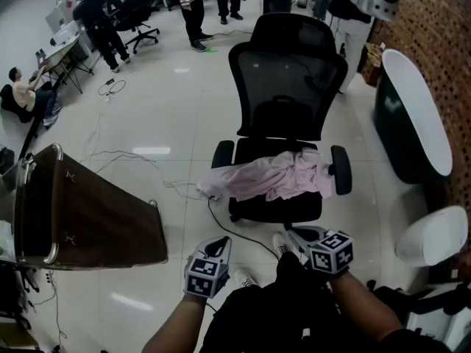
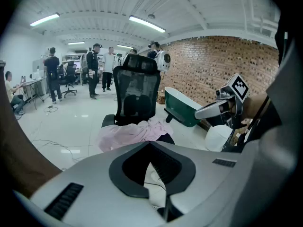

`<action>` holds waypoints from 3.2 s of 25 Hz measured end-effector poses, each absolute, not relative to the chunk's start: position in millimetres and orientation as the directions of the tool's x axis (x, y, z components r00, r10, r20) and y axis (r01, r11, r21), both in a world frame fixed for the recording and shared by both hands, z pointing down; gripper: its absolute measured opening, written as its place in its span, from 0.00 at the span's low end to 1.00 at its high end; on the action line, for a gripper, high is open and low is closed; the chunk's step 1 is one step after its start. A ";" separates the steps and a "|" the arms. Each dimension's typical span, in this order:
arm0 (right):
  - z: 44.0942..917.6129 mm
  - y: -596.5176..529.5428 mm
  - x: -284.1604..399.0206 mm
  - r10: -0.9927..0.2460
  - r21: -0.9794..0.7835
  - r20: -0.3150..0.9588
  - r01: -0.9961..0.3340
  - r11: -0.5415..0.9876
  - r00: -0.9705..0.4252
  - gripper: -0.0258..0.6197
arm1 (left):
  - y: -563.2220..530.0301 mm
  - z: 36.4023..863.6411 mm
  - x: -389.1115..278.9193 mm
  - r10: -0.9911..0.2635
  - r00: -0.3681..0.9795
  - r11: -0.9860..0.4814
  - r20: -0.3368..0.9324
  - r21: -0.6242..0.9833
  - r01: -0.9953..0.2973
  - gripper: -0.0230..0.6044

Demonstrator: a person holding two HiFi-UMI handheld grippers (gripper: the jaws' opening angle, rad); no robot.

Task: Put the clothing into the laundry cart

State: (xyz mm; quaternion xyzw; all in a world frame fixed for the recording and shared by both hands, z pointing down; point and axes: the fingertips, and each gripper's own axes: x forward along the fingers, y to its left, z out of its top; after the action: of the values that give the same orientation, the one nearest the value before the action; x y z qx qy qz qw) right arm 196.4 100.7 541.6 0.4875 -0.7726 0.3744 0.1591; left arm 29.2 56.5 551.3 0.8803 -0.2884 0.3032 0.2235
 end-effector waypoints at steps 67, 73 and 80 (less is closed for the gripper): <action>950.7 -187.0 257.5 -0.123 -0.007 0.940 -0.379 0.925 -0.317 0.94 | -90.8 831.0 119.3 -0.409 0.321 -0.193 0.854 0.263 -0.945 0.04; 973.7 -182.4 250.8 -0.087 -0.011 0.963 -0.358 0.934 -0.256 0.94 | -85.5 831.2 111.3 -0.400 0.312 -0.190 0.862 0.255 -0.948 0.04; 975.0 -173.0 249.0 -0.023 -0.077 0.965 -0.364 0.928 -0.262 0.76 | -83.2 832.4 103.6 -0.404 0.306 -0.187 0.862 0.250 -0.950 0.04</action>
State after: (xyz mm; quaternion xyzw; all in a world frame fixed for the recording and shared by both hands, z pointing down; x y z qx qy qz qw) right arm 249.0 -173.0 975.0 0.1238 -0.7812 0.1434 0.5948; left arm 103.6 -83.2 832.4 0.6953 -0.4870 0.3313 0.4118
